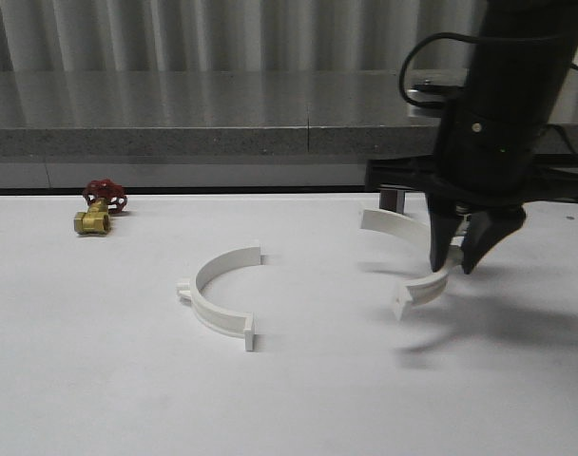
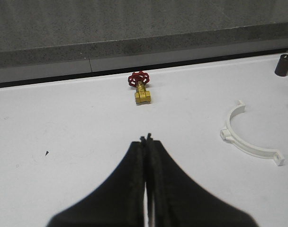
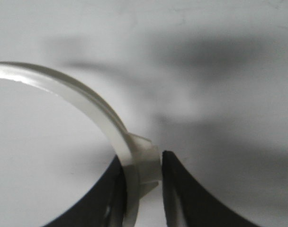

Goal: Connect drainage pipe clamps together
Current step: 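Carry the clamp half to the placed half, aligning the open ends, then press the clamp half against the other to close the ring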

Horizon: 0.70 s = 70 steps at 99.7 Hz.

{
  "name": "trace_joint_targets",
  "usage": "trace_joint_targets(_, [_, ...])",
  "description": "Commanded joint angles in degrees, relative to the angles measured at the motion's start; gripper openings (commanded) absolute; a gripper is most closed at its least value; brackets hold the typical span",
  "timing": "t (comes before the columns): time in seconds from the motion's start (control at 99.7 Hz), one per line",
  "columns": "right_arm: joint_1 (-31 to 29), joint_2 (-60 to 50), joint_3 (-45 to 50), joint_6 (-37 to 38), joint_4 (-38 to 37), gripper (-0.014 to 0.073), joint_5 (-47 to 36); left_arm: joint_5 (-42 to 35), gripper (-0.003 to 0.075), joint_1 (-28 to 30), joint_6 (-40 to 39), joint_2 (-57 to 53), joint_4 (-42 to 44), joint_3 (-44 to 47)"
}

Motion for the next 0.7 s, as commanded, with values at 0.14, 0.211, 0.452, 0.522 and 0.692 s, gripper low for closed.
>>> trace_joint_targets(0.14, [4.7,4.5,-10.7,4.0,-2.9,-0.0025,3.3,-4.1,-0.0020,0.2,0.1,0.5,-0.6,-1.5])
trace_joint_targets(0.211, [5.9,6.5,-13.6,4.1,-2.9,-0.0025,3.8,-4.1,-0.0020,0.2,0.1,0.5,-0.6,-1.5])
trace_joint_targets(0.452, [8.3,11.7,-20.1,6.4,-2.9,-0.0025,5.8,-4.1,-0.0020,0.2,0.1,0.5,-0.6,-1.5])
trace_joint_targets(0.522, [8.8,12.6,-20.8,7.2,-2.9,-0.0025,6.0,-4.1,-0.0020,0.2,0.1,0.5,-0.6,-1.5])
trace_joint_targets(0.692, [10.0,13.7,-21.0,8.6,-2.9,-0.0025,5.8,-4.2,-0.0020,0.2,0.1,0.5,-0.6,-1.5])
